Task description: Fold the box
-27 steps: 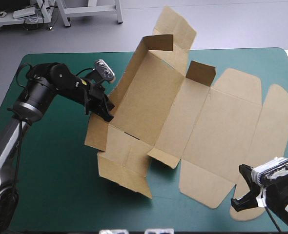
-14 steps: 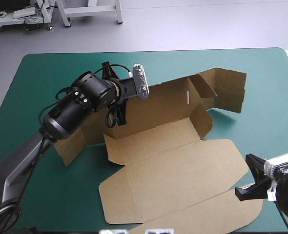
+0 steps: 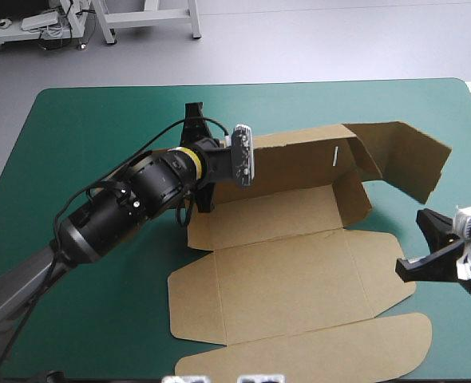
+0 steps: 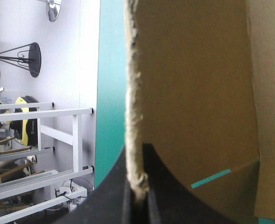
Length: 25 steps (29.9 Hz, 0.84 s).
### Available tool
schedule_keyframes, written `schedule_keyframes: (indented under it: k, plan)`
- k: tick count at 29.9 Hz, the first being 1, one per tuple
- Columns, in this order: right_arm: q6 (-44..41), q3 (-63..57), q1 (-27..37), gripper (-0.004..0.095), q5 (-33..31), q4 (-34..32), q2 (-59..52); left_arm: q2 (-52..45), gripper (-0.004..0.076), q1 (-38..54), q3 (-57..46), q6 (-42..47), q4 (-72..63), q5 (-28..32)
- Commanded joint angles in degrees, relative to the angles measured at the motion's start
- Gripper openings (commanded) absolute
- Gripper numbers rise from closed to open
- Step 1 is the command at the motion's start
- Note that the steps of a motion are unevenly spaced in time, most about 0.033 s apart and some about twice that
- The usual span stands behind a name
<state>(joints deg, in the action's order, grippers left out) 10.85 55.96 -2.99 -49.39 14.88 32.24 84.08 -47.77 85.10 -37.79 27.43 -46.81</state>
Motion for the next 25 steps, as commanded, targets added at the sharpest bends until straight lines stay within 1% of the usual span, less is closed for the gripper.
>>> schedule_keyframes:
  k: [1,4,8,10,14,18,21,25]
  plan:
    - [-0.49,5.72,-0.26,-0.0017,1.28,0.37,4.61,-7.07,-0.0009,-0.61,-6.17,0.6,3.58,7.32]
    - [-0.49,9.14,-0.26,-0.0017,-2.01,0.99,8.12,-11.42,-0.0009,-0.61,-13.9,2.54,5.83,12.55]
    - [-0.49,13.07,-0.26,-0.0017,-2.47,4.45,13.01,-16.49,-0.0009,-0.61,-21.31,5.78,10.84,19.08]
    - [-0.49,15.01,-0.26,-0.0017,-2.47,6.42,15.11,-17.62,-0.0009,-0.61,-23.62,5.64,11.8,20.47]
    - [0.35,18.97,-0.26,-0.0017,-3.0,6.81,19.16,-17.73,-0.0009,-0.61,-26.97,5.64,15.55,21.37]
    - [0.84,21.91,-0.26,-0.0017,-5.28,6.81,23.23,-17.73,-0.0009,-0.61,-28.14,5.64,15.89,24.52]
    - [1.34,23.15,-0.26,-0.0017,-5.37,6.81,26.34,-17.73,-0.0009,-0.61,-28.14,5.64,15.99,26.65]
    - [1.34,26.4,-0.26,-0.0016,-7.43,6.81,31.97,-17.73,-0.0009,-0.61,-28.14,5.64,16.27,27.0]
